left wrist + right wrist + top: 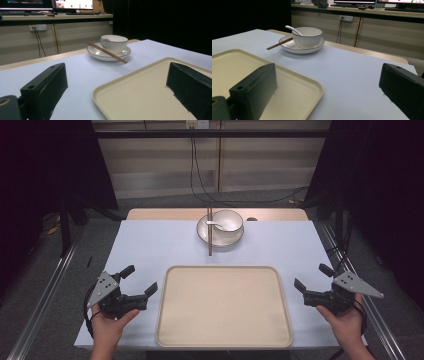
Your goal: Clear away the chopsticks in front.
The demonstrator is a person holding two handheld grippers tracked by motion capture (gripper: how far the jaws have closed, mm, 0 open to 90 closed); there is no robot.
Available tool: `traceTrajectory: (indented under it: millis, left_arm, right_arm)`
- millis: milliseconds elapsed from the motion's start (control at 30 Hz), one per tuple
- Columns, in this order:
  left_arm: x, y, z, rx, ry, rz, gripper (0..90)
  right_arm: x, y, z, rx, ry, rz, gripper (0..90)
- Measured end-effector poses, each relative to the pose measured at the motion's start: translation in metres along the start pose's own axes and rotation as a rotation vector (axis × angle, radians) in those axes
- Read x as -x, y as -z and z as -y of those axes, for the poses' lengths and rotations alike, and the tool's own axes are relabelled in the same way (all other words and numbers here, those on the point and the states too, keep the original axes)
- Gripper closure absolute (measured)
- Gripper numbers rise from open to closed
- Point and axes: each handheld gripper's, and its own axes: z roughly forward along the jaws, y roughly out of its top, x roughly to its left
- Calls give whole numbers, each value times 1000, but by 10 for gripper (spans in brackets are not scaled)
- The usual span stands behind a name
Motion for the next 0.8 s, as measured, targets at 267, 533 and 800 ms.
traceTrajectory:
  millis: [267,533,800]
  left_arm:
    - [1,-5,-1,-36,4,-7,33]
    - [5,-33,-11,-35,26,34,33]
    - [8,-67,-23,-65,34,51,34]
  right_arm:
    - [-4,0,1,-9,10,-12,14]
    - [-4,-1,3,-17,7,-26,9]
    - [-4,0,3,-5,1,-34,10]
